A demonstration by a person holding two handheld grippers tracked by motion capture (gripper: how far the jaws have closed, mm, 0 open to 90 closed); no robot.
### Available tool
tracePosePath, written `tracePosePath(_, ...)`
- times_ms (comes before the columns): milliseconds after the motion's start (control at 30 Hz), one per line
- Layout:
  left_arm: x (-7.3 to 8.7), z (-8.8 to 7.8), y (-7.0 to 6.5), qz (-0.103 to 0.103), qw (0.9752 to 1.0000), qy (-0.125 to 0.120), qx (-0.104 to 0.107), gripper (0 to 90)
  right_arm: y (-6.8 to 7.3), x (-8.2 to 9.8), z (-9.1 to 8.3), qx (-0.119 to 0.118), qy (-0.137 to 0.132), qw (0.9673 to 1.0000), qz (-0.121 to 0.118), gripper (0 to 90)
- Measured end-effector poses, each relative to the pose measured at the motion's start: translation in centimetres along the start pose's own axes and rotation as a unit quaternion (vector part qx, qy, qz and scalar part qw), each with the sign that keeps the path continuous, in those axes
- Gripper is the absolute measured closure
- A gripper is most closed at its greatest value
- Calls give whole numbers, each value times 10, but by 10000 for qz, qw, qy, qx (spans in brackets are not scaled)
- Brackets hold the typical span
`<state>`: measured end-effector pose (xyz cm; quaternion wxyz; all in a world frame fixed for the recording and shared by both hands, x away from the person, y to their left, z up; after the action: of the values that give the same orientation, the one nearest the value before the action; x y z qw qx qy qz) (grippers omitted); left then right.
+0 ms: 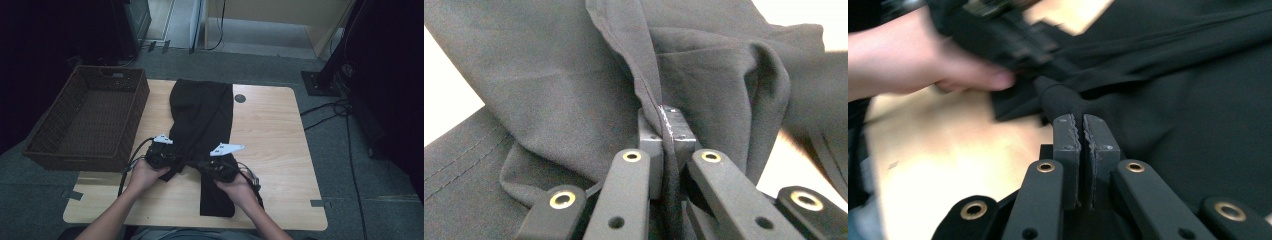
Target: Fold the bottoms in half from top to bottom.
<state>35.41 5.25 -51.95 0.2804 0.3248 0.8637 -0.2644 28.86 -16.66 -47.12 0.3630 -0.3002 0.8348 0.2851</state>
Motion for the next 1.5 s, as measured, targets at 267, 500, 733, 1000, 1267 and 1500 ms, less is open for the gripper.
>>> tracePosePath(267,0,1,0,47,10000,-13,24,892,-69,3,1,716,160,9970,263,790)
tracePosePath(500,1,2,0,30,10000,-33,48,892,-85,13,-4,966,-30,9929,687,735)
tracePosePath(733,1,2,-2,9,10000,-56,26,892,-61,6,-17,775,-355,9951,491,714)
tracePosePath(1000,1,3,-3,7,10000,-68,52,891,-48,24,11,693,38,9972,264,663)
tracePosePath(1267,1,3,-3,12,10000,-77,53,891,-57,31,32,1028,24,9947,63,552)
tracePosePath(1500,2,3,-3,31,10000,-69,52,891,-50,33,28,1078,102,9941,39,840)
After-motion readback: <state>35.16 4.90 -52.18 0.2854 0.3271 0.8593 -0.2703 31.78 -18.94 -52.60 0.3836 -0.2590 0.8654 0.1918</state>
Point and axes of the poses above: each handheld gripper's, and its own axes: z roughly forward along the jaws, x roughly out of its underside, y roughly to its left, the point moved 2 cm from there along z, roughly forward along the jaws, and after that the axes turned 3 degrees about -y, right-handed, at the moved point
